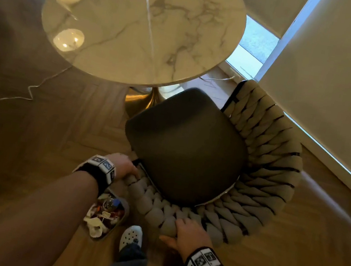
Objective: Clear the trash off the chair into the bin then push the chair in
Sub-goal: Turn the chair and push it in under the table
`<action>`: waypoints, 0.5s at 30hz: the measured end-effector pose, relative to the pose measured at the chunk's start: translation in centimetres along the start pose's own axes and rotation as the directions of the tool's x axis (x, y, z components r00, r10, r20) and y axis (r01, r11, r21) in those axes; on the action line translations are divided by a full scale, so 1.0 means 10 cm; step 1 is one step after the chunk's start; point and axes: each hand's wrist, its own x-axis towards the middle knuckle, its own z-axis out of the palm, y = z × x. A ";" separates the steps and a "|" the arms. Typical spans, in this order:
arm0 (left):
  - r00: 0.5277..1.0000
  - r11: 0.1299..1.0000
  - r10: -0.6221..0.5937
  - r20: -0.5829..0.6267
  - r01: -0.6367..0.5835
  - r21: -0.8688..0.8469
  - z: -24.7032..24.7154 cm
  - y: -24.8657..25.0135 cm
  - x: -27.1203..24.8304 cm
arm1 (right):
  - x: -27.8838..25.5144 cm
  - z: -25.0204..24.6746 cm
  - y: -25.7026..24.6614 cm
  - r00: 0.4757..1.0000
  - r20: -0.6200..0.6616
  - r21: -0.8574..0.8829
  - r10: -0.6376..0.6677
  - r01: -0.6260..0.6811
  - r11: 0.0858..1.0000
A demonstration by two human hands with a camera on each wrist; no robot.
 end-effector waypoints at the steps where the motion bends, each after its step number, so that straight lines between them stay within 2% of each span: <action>1: 0.998 1.000 -0.031 -0.046 0.031 0.004 -0.09 -0.05 -0.06 | 0.08 -0.04 -0.07 1.000 -0.012 0.017 0.000 0.000 1.000; 4: 0.986 0.994 -0.094 -0.140 0.100 0.033 -0.25 -0.05 -0.15 | 0.23 -0.12 -0.16 1.000 -0.012 0.044 -0.005 0.006 0.999; 7: 0.983 0.986 -0.127 -0.131 0.139 0.088 -0.26 0.27 -0.23 | 0.22 -0.21 -0.10 0.999 0.013 0.034 -0.033 0.032 0.999; 10: 0.998 0.999 -0.022 -0.067 0.023 0.022 -0.18 0.79 -0.33 | 0.10 -0.42 0.14 0.995 0.025 0.005 -0.102 0.101 0.995; 13: 0.988 0.992 0.111 -0.104 -0.116 -0.043 -0.04 1.36 -0.32 | -0.03 -0.63 0.56 0.990 0.030 -0.177 -0.140 0.143 0.974; 15: 0.984 0.985 0.135 -0.113 -0.145 -0.090 0.03 1.67 -0.26 | -0.09 -0.75 0.93 0.991 0.019 -0.299 -0.136 0.135 0.944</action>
